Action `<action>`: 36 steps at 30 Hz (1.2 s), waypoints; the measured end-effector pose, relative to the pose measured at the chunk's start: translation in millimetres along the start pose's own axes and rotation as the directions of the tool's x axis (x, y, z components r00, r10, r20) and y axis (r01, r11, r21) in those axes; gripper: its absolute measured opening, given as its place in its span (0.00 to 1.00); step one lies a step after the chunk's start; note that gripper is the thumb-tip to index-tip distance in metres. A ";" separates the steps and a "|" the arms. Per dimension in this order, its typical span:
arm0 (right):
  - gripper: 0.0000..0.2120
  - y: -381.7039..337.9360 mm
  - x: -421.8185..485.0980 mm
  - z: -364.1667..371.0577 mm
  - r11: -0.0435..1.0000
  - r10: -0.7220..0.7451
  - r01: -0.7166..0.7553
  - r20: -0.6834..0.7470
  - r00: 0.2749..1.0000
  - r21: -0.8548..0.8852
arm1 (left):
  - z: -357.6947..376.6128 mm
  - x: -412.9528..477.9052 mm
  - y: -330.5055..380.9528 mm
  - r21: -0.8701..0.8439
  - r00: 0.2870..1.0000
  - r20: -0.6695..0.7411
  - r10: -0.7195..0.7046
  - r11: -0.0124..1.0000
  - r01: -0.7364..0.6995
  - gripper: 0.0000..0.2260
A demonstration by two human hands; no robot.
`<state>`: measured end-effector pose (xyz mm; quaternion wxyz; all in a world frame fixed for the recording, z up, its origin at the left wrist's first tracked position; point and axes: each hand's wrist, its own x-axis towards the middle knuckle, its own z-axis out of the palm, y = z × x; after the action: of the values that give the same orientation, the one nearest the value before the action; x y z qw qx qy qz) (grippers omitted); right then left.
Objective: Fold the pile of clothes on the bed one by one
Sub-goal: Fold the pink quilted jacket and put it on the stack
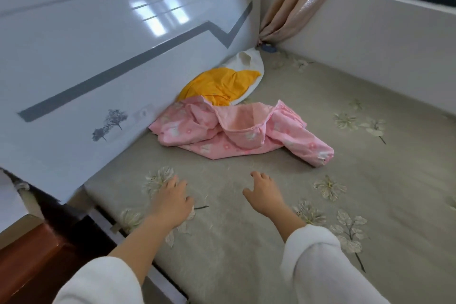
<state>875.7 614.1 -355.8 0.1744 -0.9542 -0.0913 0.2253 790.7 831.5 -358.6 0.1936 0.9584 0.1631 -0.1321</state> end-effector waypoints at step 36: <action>0.12 -32.6 122.8 39.6 0.533 0.187 -0.402 0.360 0.914 0.745 | 46.4 274.8 15.3 -0.754 0.865 0.497 0.073 0.530 0.389 0.24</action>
<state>962.6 686.8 -425.7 0.5341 -0.7373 0.1640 0.3799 1038.1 870.8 -481.8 0.6457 0.6658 0.2429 -0.2843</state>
